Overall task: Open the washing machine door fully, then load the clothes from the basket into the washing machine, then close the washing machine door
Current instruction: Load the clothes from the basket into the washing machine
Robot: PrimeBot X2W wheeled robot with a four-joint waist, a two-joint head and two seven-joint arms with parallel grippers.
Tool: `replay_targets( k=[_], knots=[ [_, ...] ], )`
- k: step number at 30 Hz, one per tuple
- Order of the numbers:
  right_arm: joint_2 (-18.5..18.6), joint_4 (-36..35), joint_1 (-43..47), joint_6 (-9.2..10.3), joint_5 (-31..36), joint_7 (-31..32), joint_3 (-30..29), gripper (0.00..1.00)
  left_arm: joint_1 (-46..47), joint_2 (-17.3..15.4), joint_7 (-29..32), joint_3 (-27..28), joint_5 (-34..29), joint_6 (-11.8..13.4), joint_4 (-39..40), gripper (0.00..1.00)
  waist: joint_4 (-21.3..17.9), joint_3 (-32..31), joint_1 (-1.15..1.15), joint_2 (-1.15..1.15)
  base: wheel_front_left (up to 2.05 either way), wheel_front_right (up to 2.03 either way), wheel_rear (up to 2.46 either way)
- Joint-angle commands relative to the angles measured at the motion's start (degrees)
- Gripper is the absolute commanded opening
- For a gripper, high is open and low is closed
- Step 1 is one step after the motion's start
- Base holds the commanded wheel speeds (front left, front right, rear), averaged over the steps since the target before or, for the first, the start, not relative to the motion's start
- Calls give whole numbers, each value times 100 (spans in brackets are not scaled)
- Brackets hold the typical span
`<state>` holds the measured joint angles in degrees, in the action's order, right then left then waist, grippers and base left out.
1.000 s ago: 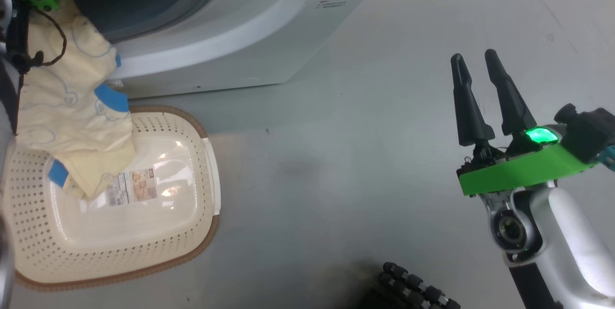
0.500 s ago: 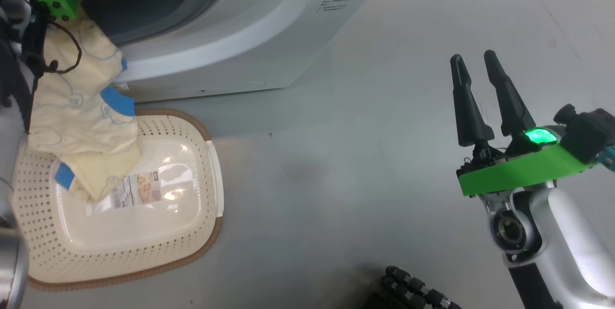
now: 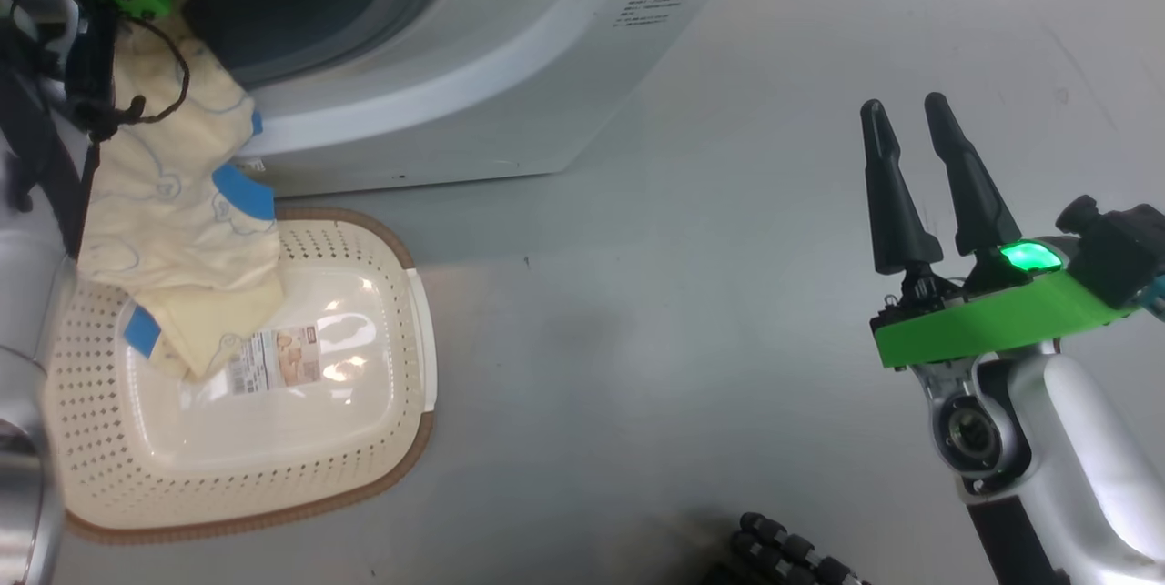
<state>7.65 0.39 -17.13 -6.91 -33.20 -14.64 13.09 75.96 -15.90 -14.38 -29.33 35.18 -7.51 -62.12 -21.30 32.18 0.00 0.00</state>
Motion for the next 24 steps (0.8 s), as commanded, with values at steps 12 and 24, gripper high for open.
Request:
replay_targets(
  k=[12, 24],
  knots=[
    [273, -35, 100, -58, 52, -36, -183, 100, -1804, 193, -62, 1658, -1089, 11, 1658, 100, 271, -769, 0, 0, 0, 0, 0],
    [527, 63, 424, -58, 78, -36, -298, 100, -3068, 443, -62, 1970, -1251, 3, 2302, 100, 571, -1395, 0, 0, 0, 0, 0]
  ],
)
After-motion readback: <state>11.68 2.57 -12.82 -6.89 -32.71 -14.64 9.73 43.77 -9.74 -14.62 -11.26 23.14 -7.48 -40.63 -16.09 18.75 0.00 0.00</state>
